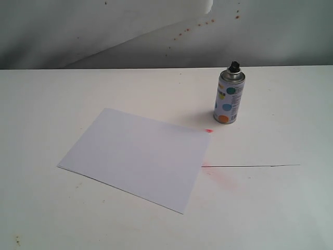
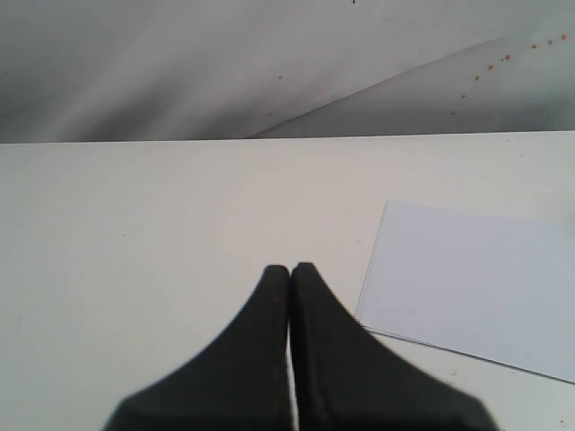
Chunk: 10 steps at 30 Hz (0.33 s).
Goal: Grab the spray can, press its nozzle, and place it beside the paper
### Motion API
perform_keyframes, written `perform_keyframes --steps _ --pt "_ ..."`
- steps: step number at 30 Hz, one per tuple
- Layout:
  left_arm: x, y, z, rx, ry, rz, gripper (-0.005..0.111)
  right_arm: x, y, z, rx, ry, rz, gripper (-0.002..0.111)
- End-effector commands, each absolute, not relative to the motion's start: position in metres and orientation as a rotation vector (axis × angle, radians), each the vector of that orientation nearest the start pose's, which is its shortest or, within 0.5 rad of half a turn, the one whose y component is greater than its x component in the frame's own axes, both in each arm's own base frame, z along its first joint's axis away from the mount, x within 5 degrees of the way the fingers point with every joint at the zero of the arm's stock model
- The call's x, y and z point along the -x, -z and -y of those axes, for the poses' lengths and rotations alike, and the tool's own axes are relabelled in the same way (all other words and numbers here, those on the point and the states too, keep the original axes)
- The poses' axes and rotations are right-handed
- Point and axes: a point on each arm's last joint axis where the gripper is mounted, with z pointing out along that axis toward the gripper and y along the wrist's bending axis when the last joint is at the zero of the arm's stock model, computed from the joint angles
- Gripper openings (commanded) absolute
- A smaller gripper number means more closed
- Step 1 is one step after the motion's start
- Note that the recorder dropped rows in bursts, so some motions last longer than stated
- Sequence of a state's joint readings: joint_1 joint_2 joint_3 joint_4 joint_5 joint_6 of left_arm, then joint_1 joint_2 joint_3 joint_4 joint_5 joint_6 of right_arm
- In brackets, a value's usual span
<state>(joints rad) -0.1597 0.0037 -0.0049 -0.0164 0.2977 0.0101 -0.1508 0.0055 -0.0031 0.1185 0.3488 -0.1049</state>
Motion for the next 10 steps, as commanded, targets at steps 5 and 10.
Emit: perform_keyframes --steps 5,10 --pt "-0.0537 -0.1866 0.0093 -0.138 0.131 -1.773 0.0 -0.0532 -0.1816 0.0047 -0.109 0.073 -1.831 0.001" --pt "-0.0537 -0.1866 0.0093 -0.138 0.131 -1.773 0.0 -0.0532 -0.1816 0.0047 -0.106 0.076 -1.832 0.001"
